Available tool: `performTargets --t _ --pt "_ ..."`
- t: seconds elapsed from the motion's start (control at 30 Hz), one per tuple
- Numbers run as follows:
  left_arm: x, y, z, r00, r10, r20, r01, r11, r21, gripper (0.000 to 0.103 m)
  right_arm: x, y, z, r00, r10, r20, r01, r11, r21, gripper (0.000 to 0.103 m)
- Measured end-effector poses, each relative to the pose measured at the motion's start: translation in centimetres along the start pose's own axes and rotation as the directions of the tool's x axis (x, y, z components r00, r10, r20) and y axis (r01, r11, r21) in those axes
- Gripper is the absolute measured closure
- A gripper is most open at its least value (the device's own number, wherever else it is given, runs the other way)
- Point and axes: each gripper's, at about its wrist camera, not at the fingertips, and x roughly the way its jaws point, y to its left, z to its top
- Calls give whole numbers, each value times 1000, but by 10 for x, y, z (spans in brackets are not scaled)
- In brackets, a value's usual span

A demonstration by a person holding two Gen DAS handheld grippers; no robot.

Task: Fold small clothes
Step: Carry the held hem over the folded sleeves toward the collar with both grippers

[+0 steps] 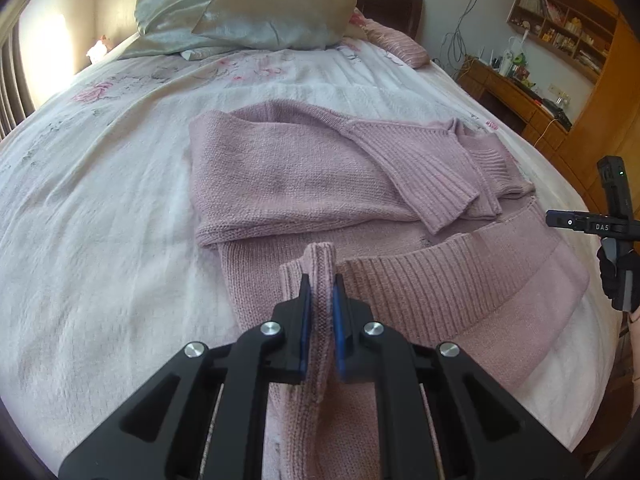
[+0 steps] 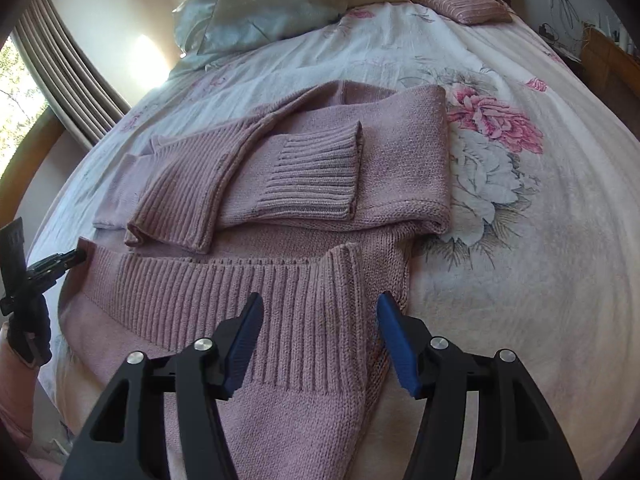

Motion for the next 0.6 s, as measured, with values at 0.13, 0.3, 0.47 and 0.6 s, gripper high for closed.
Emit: performTargets --t 0.13,0.3,0.47,0.6 --pt "13 3 2 998 53 -20 -53 999 1 85 15 4 1 999 -5 -46 4 999 -36 55" --pt "11 7 1 1000 27 -5 -27 999 -17 95 7 9 -5 1000 26 -17 -27 998 -51 92" --pt "-21 13 -1 994 -68 87 76 993 -86 96 -28 8 -12 991 120 65 -119 993 -26 93" --pt "-63 8 6 968 -149 201 166 984 -69 96 -78 4 -11 954 235 188 -235 972 -23 94"
